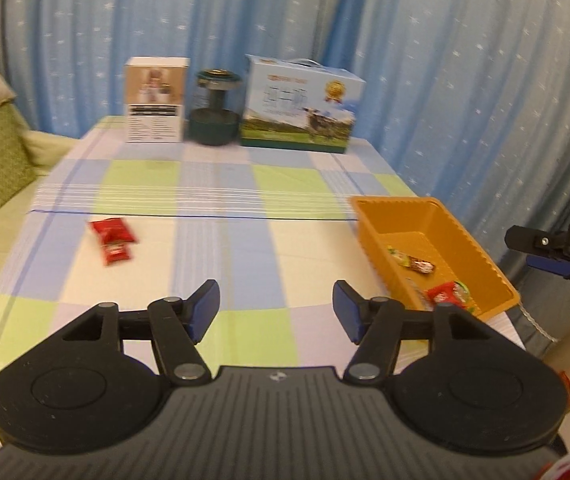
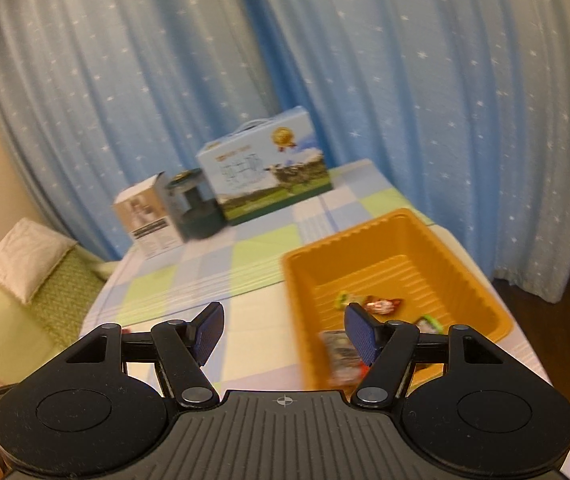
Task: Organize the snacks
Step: 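Move both open tools back toward the last red candy packets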
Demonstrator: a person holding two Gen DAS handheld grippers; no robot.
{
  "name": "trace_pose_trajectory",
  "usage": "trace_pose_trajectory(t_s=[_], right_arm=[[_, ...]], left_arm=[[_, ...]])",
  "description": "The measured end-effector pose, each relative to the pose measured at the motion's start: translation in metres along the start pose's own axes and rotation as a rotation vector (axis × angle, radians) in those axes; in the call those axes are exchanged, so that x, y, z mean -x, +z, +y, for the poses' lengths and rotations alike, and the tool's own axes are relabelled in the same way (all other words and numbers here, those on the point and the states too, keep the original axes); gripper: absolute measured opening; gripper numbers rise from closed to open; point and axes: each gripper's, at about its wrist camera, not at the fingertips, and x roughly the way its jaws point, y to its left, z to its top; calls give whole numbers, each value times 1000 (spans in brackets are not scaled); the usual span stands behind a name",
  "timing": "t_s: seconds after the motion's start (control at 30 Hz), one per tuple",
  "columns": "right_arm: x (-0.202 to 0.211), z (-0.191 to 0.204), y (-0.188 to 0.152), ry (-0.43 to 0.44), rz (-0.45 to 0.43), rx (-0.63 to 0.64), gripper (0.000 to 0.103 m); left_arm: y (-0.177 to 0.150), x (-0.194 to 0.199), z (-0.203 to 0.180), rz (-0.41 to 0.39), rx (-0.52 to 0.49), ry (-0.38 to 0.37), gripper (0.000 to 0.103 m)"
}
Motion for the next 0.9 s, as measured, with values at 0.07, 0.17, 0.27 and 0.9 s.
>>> trace_pose_trajectory(t_s=[0.07,0.17,0.27,0.9], right_arm=[[-3,13,-4,21,10,11,67],[-8,30,-11,46,28,35,67],[-16,46,-18,67,45,54,67],[-61,101,-46,123,126,147,67]], left_arm=[[-2,9,14,-3,16,29,60],[-5,19,36,-1,35,77,60],[-8,28,56,0,54,122,61],[-20,39,126,7,93,222,65]])
